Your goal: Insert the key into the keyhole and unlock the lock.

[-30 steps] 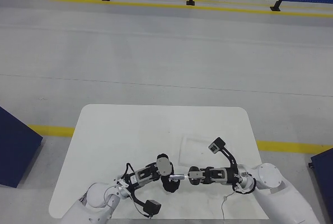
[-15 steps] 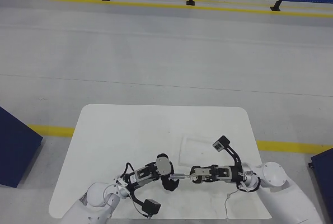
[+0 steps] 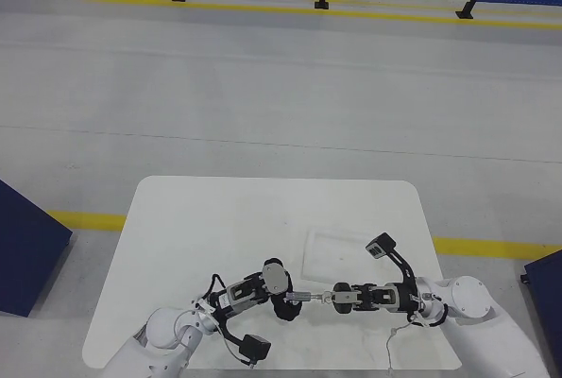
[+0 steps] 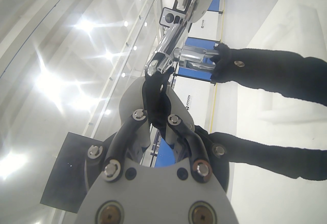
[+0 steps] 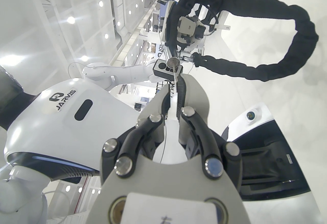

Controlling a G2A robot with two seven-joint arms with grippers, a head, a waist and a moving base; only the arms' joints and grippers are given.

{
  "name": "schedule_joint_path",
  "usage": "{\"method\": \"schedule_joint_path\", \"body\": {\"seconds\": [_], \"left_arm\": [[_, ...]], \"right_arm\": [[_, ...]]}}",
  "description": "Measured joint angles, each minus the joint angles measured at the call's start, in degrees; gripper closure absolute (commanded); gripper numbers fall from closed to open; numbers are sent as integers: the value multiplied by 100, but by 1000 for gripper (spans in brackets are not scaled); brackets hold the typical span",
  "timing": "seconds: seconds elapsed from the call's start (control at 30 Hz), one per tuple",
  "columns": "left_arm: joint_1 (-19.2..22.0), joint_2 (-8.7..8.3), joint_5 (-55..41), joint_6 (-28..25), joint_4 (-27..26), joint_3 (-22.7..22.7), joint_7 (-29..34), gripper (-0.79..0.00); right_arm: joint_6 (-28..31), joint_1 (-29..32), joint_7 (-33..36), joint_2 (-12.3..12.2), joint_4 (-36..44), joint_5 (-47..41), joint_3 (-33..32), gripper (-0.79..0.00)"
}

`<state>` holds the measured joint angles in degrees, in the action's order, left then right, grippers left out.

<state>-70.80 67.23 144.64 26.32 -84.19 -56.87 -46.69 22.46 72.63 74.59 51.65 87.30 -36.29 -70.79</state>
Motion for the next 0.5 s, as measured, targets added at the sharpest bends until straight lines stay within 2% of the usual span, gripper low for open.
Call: {"method": "schedule_joint_path", "body": {"seconds": [0.5], "left_arm": [[-65,6,314,58,-71,-36,369,0]], "right_arm": [[-104,-32,-323,55,201,331,130,0]]}}
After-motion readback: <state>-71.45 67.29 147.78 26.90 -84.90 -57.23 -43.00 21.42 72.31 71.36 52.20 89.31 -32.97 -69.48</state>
